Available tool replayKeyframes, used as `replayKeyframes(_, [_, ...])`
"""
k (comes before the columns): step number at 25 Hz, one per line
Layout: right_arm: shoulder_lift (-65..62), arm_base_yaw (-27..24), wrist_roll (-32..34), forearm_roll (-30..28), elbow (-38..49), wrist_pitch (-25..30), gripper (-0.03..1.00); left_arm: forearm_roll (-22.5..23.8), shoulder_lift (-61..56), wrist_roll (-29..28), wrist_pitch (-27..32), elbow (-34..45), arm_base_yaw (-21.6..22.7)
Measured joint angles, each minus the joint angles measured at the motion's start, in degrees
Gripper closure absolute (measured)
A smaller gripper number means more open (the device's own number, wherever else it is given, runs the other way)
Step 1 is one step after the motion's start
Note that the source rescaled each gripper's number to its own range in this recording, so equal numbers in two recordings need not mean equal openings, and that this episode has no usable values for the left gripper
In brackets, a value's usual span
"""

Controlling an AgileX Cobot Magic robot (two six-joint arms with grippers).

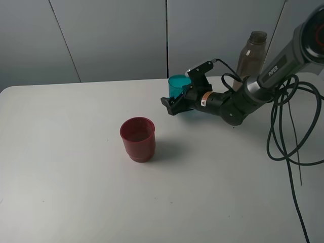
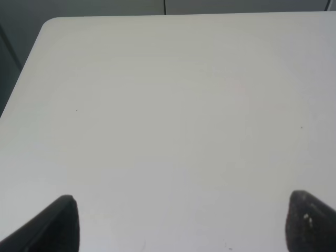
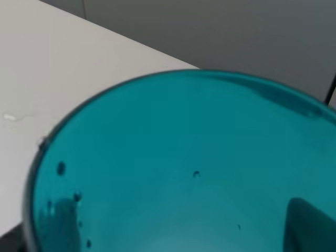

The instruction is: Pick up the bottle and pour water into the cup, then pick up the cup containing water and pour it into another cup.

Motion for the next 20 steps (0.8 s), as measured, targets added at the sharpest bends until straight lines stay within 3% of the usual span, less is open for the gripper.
replayKeyframes(1, [0.1,0.0,0.1,0.1,0.0,0.3,0.05,0.0,0.0,0.0,0.0,0.0,0.0])
replayKeyframes(3, [0.1,0.0,0.9,0.2,0.0,1.2,-0.01,0.0,0.0,-0.1,0.0,0.0,0.0])
replayKeyframes(13, [-3.9,0.0,2.6,0.2,2.6,4.9,-0.03,0.0,0.0,-0.1,0.0,0.0,0.0])
replayKeyframes(20, [-8.2,0.0,1.5,0.2,6.8,12.4,-0.03,0.0,0.0,-0.1,0.0,0.0,0.0])
